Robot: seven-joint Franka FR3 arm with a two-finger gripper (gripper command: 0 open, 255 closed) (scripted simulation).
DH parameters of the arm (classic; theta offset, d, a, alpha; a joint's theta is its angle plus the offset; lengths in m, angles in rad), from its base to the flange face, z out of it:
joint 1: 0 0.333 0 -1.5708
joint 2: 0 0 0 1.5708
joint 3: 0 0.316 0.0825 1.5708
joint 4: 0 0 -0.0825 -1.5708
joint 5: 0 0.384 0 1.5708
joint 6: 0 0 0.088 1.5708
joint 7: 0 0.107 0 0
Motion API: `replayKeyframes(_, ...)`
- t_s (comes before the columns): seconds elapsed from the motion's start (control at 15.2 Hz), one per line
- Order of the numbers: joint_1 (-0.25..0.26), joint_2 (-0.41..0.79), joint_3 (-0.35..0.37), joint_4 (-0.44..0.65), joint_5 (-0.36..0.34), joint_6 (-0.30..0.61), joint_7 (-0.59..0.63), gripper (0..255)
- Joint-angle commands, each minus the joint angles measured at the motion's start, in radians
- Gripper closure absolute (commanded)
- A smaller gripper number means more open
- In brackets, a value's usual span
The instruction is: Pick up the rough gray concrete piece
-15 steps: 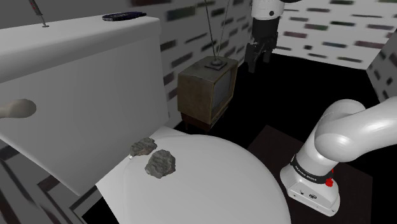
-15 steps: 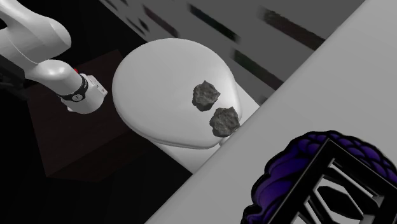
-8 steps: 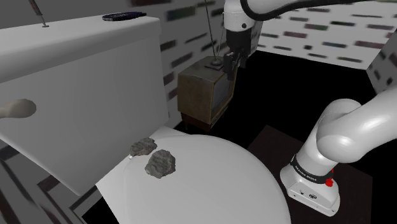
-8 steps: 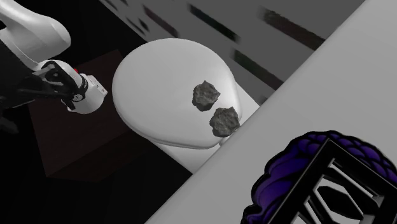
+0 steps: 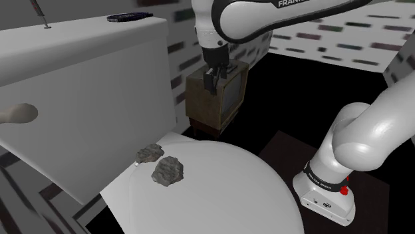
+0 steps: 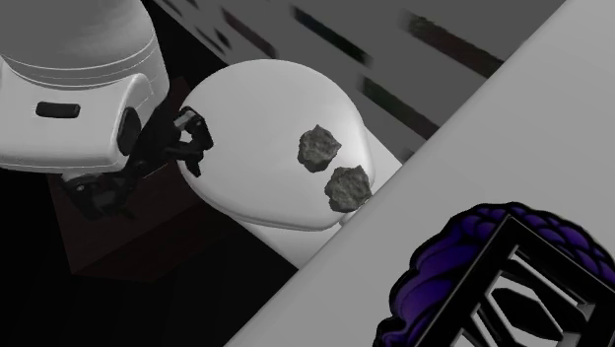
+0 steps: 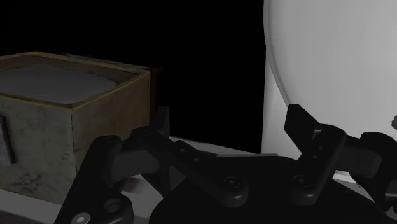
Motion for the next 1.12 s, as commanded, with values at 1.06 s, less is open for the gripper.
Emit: replayKeyframes(1.06,0.188,0.528,0.230,0.334,-0.326,0.084,0.055,0)
